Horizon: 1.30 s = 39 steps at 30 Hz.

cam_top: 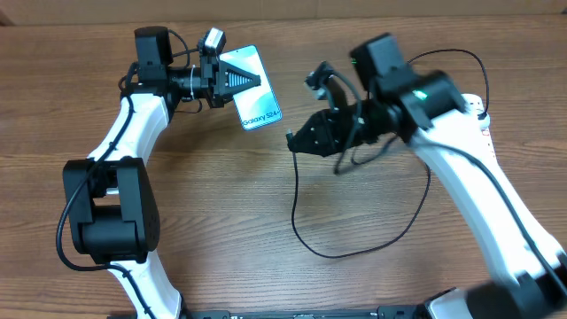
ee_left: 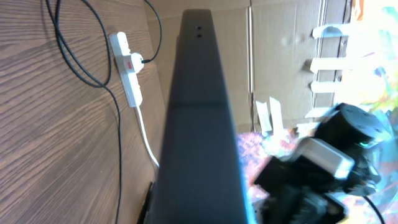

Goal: Plug charger to phone and switch on socket

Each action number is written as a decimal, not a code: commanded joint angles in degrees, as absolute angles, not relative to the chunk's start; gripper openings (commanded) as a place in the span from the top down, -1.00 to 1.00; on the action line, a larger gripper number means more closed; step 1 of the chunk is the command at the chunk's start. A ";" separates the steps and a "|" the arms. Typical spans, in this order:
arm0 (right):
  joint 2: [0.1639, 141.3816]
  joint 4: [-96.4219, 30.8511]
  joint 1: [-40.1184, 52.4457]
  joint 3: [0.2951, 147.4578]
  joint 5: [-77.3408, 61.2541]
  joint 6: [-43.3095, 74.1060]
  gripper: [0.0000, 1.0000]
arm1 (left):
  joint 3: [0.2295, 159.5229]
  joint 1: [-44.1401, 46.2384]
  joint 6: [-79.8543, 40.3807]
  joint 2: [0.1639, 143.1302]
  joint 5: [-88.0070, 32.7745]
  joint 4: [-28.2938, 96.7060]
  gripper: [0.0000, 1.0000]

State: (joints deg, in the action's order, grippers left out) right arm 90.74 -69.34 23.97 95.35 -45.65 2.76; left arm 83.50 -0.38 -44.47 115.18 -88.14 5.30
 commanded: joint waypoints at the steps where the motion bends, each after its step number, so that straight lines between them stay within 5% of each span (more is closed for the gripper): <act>1: 85.93 -67.26 23.49 91.09 -47.79 1.63 0.92 | 84.05 -0.60 -43.94 115.04 -90.61 4.40 0.92; 13: 86.63 -38.65 23.49 71.24 -57.54 11.88 0.92 | 84.05 -0.23 -43.22 115.04 -90.63 4.12 0.91; 39: 97.27 -31.62 18.09 71.16 -66.17 10.46 0.93 | 84.05 2.61 -41.82 115.04 -90.67 4.08 0.92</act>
